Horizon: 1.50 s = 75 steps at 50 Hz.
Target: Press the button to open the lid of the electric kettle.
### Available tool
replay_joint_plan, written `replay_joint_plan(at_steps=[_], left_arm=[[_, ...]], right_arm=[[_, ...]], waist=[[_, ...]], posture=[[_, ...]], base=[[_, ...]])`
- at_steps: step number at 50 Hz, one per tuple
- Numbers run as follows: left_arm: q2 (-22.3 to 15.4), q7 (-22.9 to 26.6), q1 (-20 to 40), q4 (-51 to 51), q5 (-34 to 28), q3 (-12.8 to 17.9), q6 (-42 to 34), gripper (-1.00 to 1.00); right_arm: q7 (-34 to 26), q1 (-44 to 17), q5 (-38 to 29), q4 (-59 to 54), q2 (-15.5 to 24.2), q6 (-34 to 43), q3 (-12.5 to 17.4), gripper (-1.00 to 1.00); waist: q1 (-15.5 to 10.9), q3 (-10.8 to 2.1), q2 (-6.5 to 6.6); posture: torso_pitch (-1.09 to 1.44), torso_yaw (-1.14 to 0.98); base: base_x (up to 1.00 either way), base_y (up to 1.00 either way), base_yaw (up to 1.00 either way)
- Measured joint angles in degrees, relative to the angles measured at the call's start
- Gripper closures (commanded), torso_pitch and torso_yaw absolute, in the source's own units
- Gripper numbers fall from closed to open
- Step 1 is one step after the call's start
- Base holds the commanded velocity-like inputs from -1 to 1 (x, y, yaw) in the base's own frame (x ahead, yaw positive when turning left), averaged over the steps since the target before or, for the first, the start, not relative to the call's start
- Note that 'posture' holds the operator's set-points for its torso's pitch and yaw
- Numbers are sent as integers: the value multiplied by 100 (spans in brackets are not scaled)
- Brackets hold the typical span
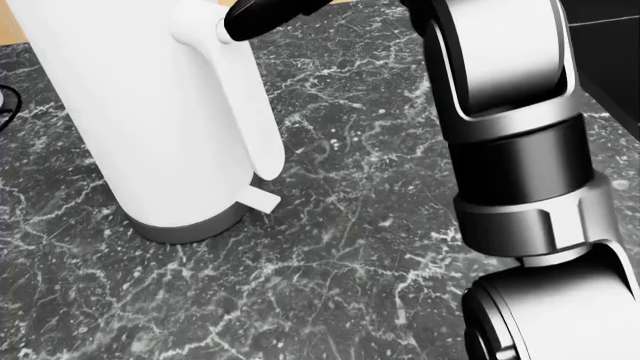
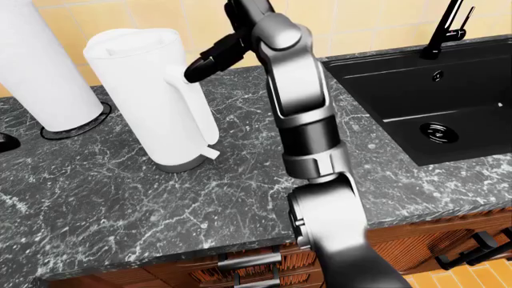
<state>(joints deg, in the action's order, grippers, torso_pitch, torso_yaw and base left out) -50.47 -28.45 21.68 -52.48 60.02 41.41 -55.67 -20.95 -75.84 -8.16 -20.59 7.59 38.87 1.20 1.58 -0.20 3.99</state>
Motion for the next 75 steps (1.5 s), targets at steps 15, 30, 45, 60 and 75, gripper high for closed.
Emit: replay_joint_plan(at_steps=[15, 30, 45, 60, 75], left_arm=[[-43, -46, -31, -2, 73, 18, 30, -100], [-27, -59, -27, -20, 64, -9, 32, -100], [-6, -32, -47, -29, 47, 20, 28, -100], [-19, -31, -73, -22, 70, 47, 41, -100], [-10, -35, -91, -53, 73, 65, 43, -100]], right_arm=[[44, -6, -8, -211, -24, -165, -17, -100], [128, -42, 1, -596, 1, -440, 29, -100], [206, -107, 43, -845, -33, -617, 29, -100], [527, -348, 100, -1342, -176, -784, 41, -100], [1197, 21, -38, -1105, -339, -1457, -9, -100]], waist=[[-1, -1, 4], [4, -9, 13], [10, -17, 21], [30, -15, 53], [33, -53, 66]], posture=[[-13, 0], [-13, 0], [-13, 0], [-13, 0], [-13, 0]], base=[[0, 0, 0], [0, 0, 0], [0, 0, 0], [0, 0, 0], [0, 0, 0]])
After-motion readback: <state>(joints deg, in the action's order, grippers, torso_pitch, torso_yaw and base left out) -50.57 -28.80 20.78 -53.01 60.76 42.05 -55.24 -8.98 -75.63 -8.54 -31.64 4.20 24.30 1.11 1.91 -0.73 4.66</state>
